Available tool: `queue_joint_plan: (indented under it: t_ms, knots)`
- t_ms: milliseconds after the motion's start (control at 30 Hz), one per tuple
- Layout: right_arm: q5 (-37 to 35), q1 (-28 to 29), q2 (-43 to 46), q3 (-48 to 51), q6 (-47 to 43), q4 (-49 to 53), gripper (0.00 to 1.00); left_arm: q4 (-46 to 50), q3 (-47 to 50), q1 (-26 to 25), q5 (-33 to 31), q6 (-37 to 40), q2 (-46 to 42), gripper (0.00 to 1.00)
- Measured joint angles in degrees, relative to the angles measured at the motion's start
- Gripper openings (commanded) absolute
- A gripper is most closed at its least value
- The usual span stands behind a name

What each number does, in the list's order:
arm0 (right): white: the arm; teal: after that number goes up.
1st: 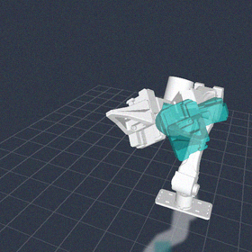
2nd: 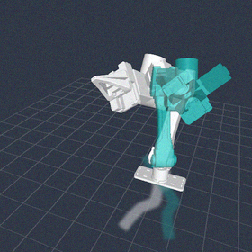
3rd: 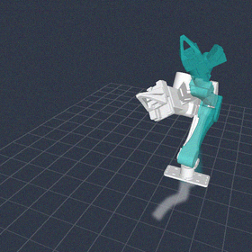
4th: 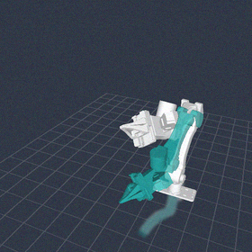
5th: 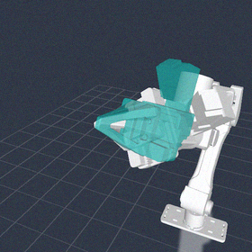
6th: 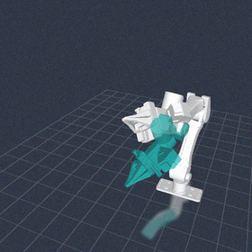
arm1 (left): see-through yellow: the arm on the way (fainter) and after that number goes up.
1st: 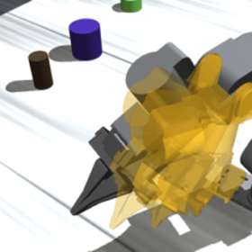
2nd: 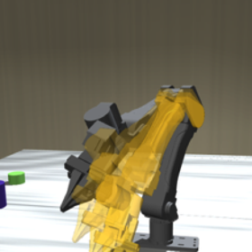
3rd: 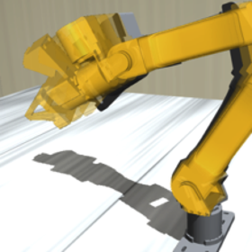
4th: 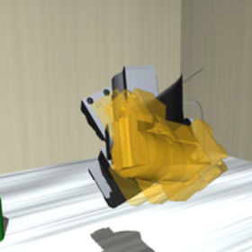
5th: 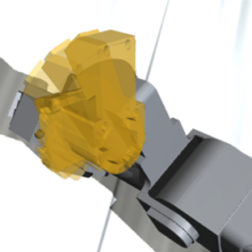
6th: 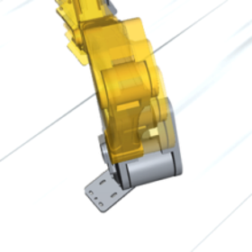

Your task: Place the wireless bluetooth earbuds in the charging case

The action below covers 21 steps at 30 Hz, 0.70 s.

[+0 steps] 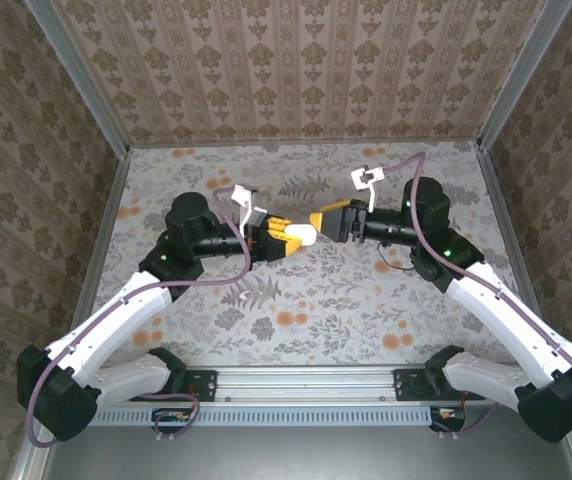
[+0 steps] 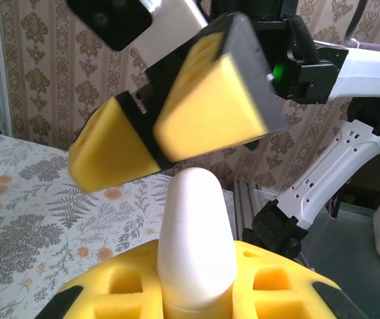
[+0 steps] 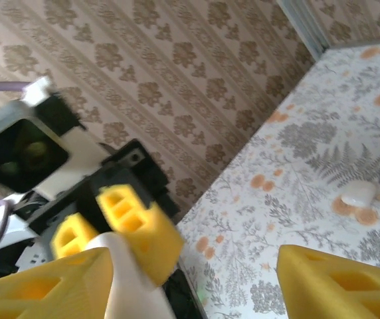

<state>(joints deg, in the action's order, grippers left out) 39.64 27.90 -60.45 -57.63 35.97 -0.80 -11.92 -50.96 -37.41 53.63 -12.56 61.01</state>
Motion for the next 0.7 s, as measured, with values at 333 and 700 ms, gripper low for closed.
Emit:
queue_joint_plan:
  t_ms: [333,700]
  knots:
    - [4.57,3.06,-1.07,-0.61,-2.62,-0.07,0.71,-0.02,-0.02,1.62,3.96,-0.50,0.00,0.00]
    - [6.10,4.79,-4.33,-4.07,-7.85,5.35,0.26,-0.02,-0.04,2.29,5.70,-2.56,1.01,0.00]
